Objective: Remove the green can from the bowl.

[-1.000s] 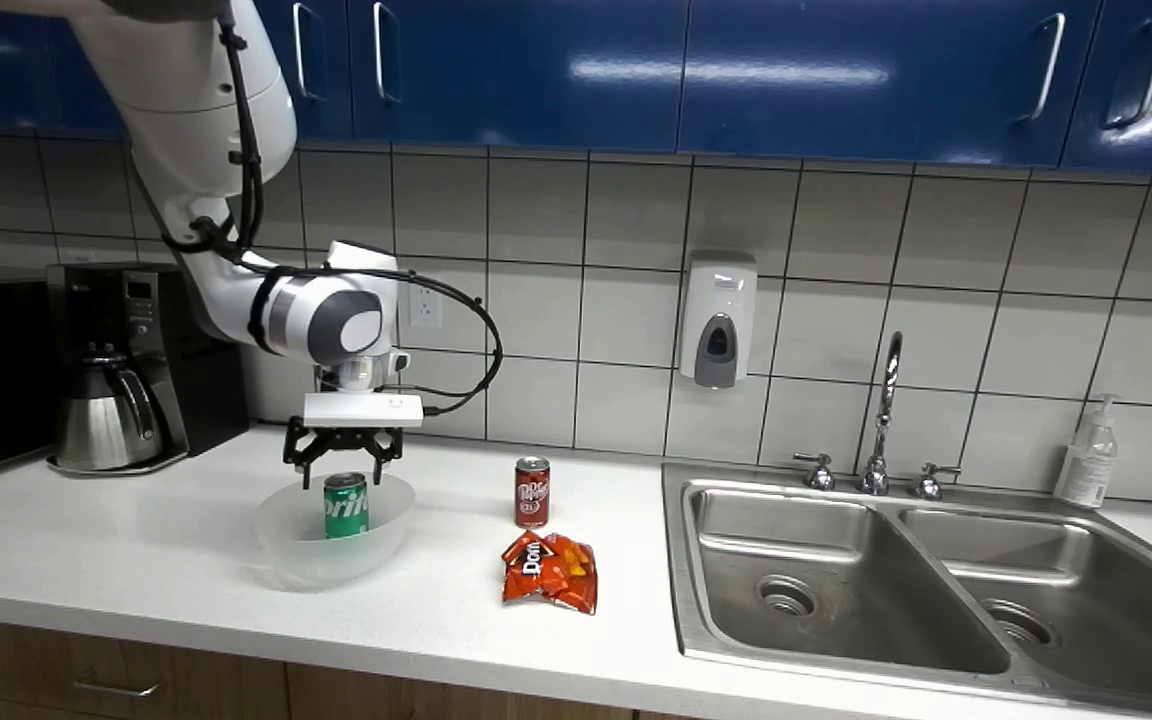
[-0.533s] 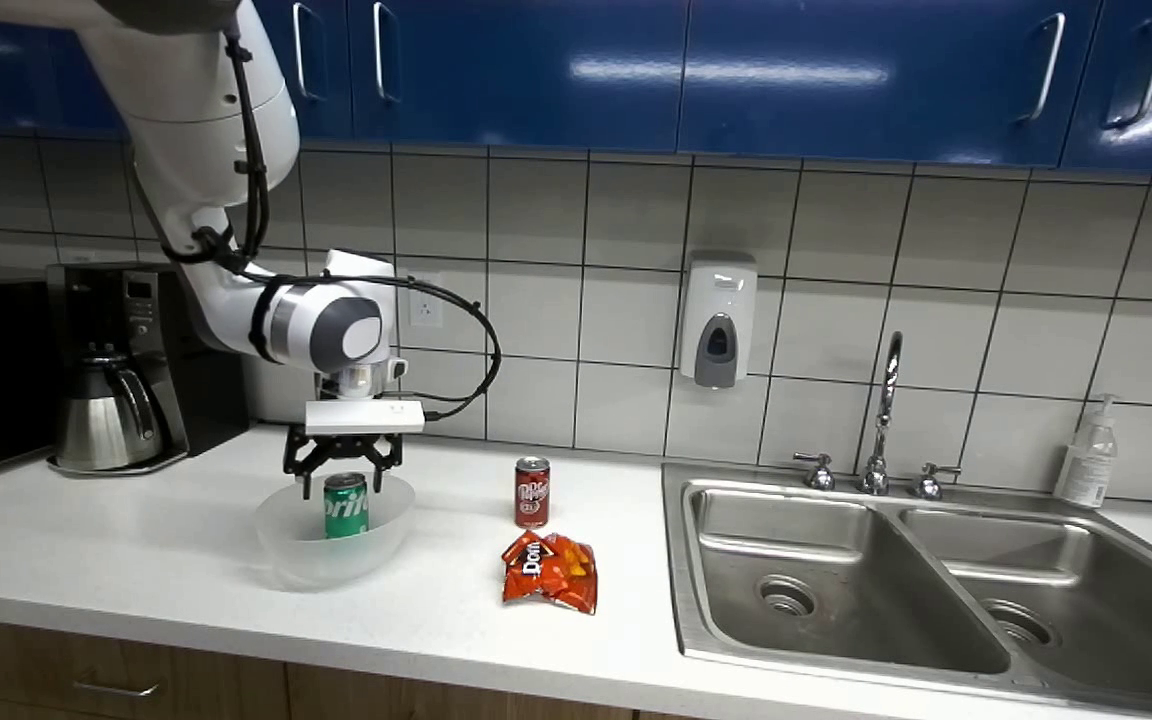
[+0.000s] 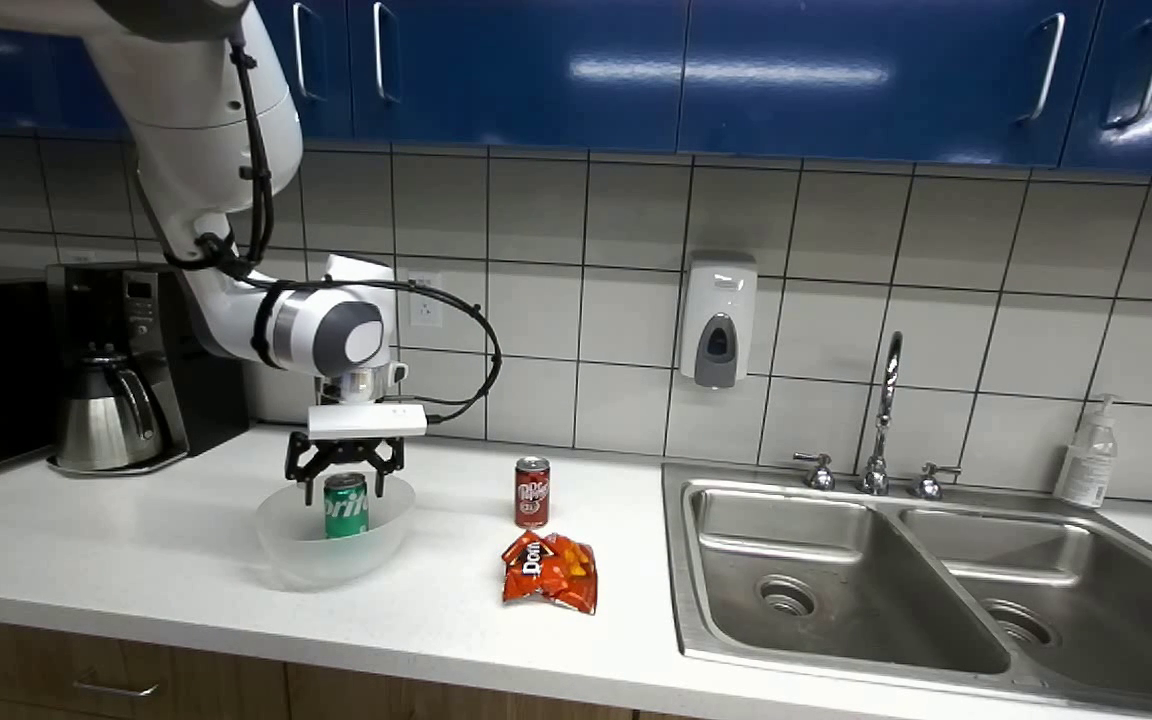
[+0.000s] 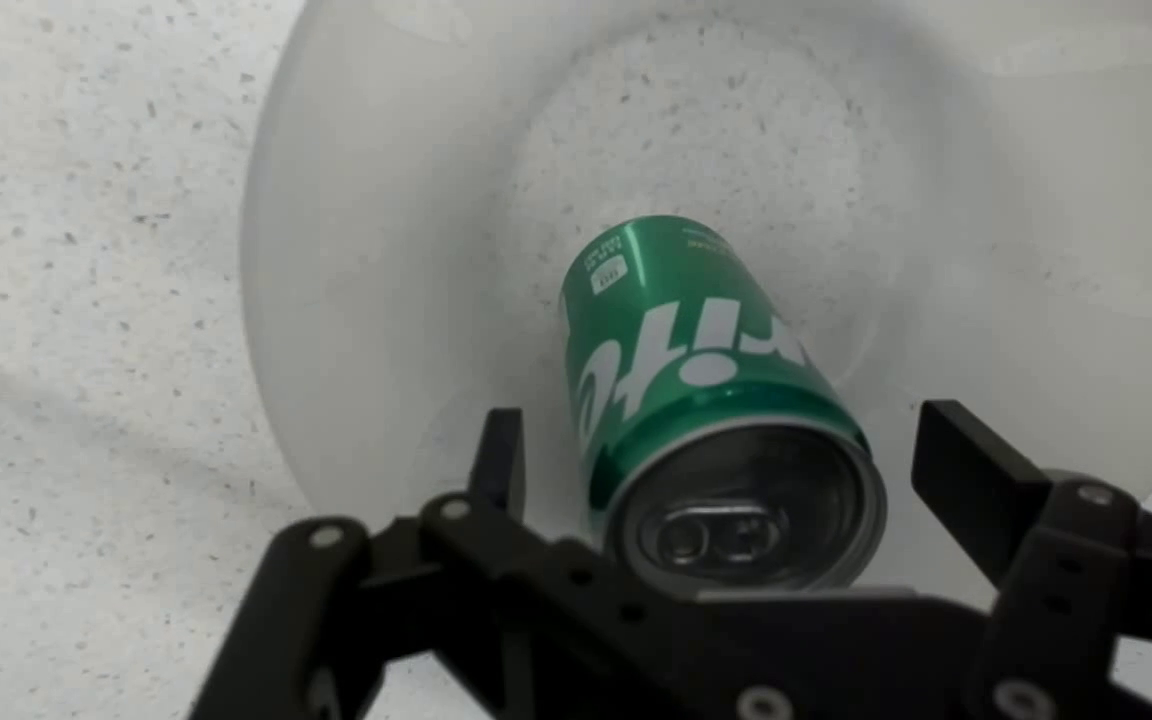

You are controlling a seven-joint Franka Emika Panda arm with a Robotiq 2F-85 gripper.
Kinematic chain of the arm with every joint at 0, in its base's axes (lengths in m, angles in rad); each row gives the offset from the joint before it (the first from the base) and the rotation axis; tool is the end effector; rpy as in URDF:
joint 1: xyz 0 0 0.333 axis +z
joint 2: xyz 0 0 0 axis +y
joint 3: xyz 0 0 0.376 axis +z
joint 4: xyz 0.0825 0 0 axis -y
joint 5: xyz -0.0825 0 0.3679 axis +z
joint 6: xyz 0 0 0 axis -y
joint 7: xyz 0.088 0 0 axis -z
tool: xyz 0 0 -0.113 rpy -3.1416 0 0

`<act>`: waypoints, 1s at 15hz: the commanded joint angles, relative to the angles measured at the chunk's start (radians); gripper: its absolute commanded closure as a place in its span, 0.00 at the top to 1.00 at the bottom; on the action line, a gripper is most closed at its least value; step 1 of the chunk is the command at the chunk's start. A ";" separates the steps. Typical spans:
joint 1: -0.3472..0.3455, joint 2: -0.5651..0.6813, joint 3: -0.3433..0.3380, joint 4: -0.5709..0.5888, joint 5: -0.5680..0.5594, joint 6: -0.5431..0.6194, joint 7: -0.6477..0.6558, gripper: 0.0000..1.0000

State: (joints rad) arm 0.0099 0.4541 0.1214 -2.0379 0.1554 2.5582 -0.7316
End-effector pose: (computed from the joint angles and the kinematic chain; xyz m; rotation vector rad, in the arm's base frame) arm 0.6181 0.0747 0.2864 -2.8262 -1.0668 -0.1599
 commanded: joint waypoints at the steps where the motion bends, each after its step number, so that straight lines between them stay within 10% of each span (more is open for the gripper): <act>1: -0.024 0.014 0.020 0.021 -0.034 -0.001 0.026 1.00; 8: -0.018 0.020 0.010 0.025 -0.054 0.003 0.061 0.40; 15: -0.023 -0.006 0.020 0.036 -0.052 -0.042 0.069 0.39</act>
State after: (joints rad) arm 0.0094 0.4666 0.1194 -2.0265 0.1275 2.5576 -0.7024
